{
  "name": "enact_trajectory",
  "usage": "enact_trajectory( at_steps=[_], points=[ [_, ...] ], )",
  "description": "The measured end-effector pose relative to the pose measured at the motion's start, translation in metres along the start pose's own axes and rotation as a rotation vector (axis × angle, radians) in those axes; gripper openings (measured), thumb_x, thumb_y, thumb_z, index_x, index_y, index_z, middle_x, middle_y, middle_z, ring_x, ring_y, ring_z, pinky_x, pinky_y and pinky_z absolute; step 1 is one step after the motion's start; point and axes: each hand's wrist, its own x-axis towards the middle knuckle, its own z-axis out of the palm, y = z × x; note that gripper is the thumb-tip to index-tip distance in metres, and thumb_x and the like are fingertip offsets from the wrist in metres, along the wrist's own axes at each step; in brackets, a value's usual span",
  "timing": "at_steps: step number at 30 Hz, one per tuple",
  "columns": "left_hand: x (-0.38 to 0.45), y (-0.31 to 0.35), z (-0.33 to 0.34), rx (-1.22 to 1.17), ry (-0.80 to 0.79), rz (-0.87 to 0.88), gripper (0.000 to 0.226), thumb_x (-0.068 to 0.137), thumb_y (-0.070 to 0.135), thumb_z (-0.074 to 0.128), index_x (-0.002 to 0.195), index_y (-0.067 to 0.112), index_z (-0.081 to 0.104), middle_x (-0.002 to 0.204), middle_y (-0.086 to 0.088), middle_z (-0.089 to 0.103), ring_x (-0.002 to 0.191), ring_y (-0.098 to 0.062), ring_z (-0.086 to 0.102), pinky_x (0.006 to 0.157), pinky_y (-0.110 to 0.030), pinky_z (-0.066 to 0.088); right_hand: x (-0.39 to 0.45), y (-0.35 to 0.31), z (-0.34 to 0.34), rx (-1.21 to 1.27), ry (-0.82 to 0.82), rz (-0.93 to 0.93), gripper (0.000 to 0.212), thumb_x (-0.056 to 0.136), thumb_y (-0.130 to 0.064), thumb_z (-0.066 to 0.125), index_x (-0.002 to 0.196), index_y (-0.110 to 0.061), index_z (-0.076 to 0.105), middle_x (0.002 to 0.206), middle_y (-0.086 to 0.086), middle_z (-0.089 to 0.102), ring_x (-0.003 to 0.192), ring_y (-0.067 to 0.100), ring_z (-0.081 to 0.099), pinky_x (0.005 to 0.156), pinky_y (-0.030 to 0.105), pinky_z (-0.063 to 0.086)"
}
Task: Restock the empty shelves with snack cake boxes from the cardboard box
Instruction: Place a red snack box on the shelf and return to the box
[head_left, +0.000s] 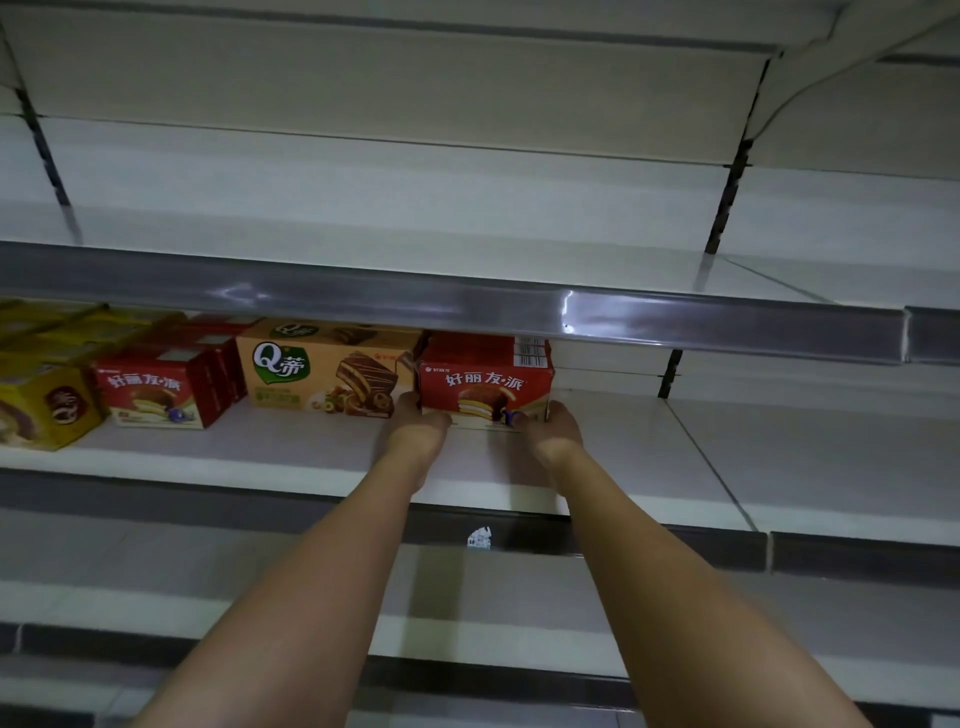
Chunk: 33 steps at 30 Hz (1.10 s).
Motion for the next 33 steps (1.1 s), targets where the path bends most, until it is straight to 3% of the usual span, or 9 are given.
enact_trajectory(
  at_steps=[2,7,11,20,28,33],
  points=[
    [-0.005,0.0,-0.006,0.074,0.022,-0.021,0.026,0.092,0.015,0.053,0.118,0.012,0.051,0.106,-0.005,0.058,0.096,-0.026,0.052,0.078,-0.028,0.038,-0.005,0.002,-0.006,-0.105,-0.016,-0.012,0.006,0.097,-0.02,0.05,0.1,-0.016,0.053,0.116,0.013,0.063,0.1,0.028,0.057,0.083,0.031,0.042],
    [-0.031,0.004,-0.024,0.2,0.107,-0.043,0.038,0.095,0.021,0.052,0.132,0.011,0.05,0.135,-0.013,0.054,0.122,-0.033,0.05,0.102,-0.036,0.04,-0.018,0.003,-0.011,-0.315,-0.117,-0.034,0.018,0.098,-0.028,0.041,0.09,-0.019,0.055,0.096,0.008,0.062,0.081,0.02,0.054,0.073,0.03,0.041],
    [-0.064,0.004,-0.048,0.38,0.178,-0.046,0.046,0.098,0.019,0.047,0.141,0.004,0.041,0.143,-0.018,0.045,0.128,-0.035,0.044,0.102,-0.034,0.036,-0.031,-0.001,-0.004,-0.47,-0.26,-0.135,0.036,0.099,-0.037,0.038,0.115,-0.013,0.058,0.117,0.011,0.06,0.101,0.026,0.056,0.081,0.03,0.042],
    [-0.153,-0.038,-0.14,0.502,0.369,-0.218,0.045,0.098,0.025,0.048,0.138,0.005,0.044,0.14,-0.017,0.049,0.126,-0.034,0.046,0.102,-0.036,0.038,-0.092,-0.031,0.048,-0.482,-0.468,-0.281,0.061,0.099,-0.047,0.038,0.147,-0.01,0.032,0.148,0.011,0.041,0.132,0.029,0.041,0.101,0.033,0.037],
    [-0.245,-0.105,-0.247,0.435,0.532,-0.397,0.043,0.098,0.024,0.048,0.137,0.007,0.045,0.134,-0.017,0.053,0.117,-0.035,0.053,0.093,-0.036,0.045,-0.195,-0.03,0.136,-0.54,-0.712,-0.361,0.058,0.1,-0.043,0.04,0.148,-0.011,0.033,0.151,0.011,0.037,0.136,0.029,0.038,0.11,0.034,0.032],
    [-0.323,-0.152,-0.321,0.426,0.63,-0.526,0.04,0.097,0.021,0.05,0.134,0.004,0.049,0.133,-0.018,0.054,0.118,-0.033,0.054,0.089,-0.033,0.043,-0.288,-0.015,0.197,-0.589,-0.901,-0.382,0.058,0.1,-0.047,0.036,0.143,-0.008,0.04,0.144,0.012,0.046,0.13,0.029,0.045,0.105,0.035,0.038]
  ],
)
